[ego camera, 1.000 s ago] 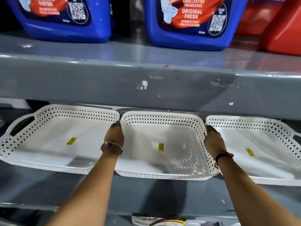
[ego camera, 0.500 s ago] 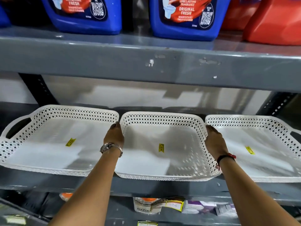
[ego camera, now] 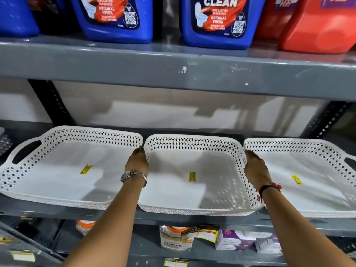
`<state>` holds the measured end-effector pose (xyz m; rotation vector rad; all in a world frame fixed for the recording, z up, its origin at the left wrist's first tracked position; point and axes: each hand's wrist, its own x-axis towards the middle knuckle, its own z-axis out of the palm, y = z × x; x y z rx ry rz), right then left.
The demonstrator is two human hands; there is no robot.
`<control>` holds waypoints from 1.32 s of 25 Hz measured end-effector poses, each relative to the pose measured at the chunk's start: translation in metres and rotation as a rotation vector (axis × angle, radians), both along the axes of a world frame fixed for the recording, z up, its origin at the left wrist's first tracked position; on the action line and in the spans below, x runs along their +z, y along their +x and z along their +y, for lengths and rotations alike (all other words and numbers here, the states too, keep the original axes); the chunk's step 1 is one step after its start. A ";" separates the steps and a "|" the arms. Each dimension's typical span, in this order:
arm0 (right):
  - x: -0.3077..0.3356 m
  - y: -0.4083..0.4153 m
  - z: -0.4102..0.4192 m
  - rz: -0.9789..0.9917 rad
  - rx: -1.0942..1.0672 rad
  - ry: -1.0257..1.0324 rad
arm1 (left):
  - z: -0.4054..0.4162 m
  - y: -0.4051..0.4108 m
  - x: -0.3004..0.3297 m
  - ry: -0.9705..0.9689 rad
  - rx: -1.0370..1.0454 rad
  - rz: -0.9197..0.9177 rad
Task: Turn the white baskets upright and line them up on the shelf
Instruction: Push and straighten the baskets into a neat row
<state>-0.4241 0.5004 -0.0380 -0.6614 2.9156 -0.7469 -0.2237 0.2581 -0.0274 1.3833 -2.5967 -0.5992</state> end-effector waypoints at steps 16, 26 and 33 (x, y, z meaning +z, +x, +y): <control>-0.002 -0.001 0.001 -0.005 0.003 -0.014 | -0.002 -0.004 -0.001 0.048 0.078 0.109; -0.001 0.002 0.000 -0.003 -0.003 0.010 | -0.003 -0.005 0.002 0.107 0.148 0.139; 0.002 0.003 0.000 -0.011 -0.010 0.010 | -0.002 -0.003 0.003 0.108 0.147 0.132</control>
